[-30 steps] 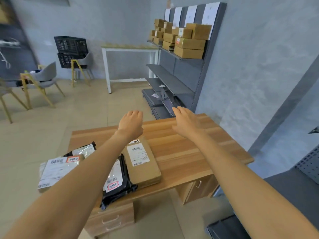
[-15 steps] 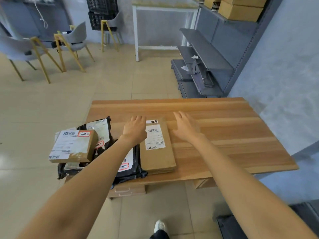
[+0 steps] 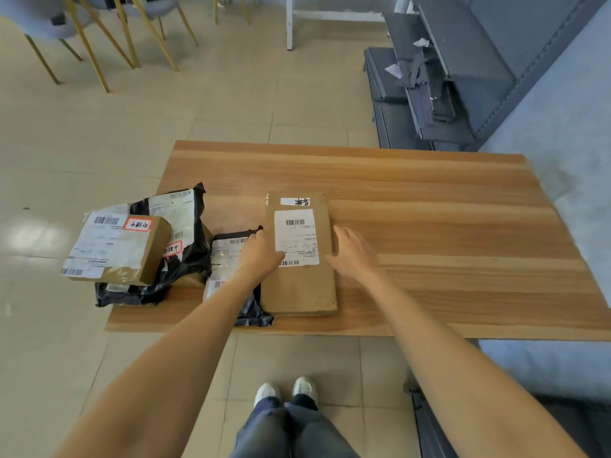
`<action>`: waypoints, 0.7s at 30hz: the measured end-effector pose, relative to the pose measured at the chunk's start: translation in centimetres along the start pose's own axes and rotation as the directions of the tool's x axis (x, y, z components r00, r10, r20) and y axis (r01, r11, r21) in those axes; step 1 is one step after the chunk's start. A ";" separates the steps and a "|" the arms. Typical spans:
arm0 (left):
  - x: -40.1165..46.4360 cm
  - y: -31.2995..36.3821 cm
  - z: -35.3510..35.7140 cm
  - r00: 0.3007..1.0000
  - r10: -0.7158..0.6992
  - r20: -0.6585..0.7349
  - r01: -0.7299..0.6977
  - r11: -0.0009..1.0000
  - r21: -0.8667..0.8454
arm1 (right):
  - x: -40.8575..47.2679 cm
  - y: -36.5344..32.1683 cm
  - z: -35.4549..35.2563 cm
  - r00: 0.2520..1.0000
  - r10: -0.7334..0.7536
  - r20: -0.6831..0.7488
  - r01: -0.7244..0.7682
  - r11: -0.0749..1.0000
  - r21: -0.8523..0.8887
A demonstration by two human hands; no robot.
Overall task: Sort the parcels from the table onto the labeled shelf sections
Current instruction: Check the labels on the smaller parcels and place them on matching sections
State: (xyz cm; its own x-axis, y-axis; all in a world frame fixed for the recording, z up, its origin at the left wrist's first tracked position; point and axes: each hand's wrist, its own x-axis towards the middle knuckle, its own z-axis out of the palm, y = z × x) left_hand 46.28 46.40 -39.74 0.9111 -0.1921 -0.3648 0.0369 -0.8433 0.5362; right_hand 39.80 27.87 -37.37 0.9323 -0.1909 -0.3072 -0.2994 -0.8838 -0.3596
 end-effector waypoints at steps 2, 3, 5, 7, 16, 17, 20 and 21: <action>0.5 -0.5 0.5 0.997 -0.074 0.019 0.075 0.991 -0.115 | 0.5 0.3 1.1 0.999 0.023 0.024 -0.024 0.998 0.054; 0.9 -0.7 0.8 0.994 -0.103 0.036 0.107 0.983 -0.151 | 0.8 0.4 1.7 0.998 0.045 0.033 -0.048 0.993 0.107; 1.5 -1.3 1.4 0.986 -0.153 0.061 0.162 0.966 -0.203 | 1.2 0.7 3.1 0.991 0.120 0.059 -0.131 0.959 0.250; 1.8 -1.8 1.9 0.975 -0.206 0.080 0.219 0.943 -0.251 | 1.5 1.1 4.5 0.967 0.229 0.109 -0.254 0.867 0.430; 2.2 -3.2 3.5 0.943 -0.284 0.175 0.325 0.902 -0.283 | 1.2 1.6 8.0 0.859 0.339 0.384 -0.495 0.359 0.791; 2.3 -3.3 3.6 0.945 -0.277 0.174 0.316 0.908 -0.276 | 1.1 1.6 8.3 0.862 0.334 0.381 -0.490 0.356 0.796; 2.3 -3.1 3.4 0.948 -0.275 0.161 0.308 0.921 -0.240 | 1.0 1.4 8.6 0.875 0.345 0.340 -0.458 0.359 0.813; 2.3 -3.0 3.3 0.949 -0.274 0.154 0.305 0.921 -0.241 | 1.1 1.4 8.5 0.880 0.358 0.313 -0.440 0.364 0.821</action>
State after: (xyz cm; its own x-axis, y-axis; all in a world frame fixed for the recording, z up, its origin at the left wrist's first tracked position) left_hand 46.95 46.83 -44.73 0.7917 -0.0289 -0.6103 0.4106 -0.7144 0.5666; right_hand 38.73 30.07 -45.67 0.6492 -0.3506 -0.6750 -0.6861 0.1132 -0.7187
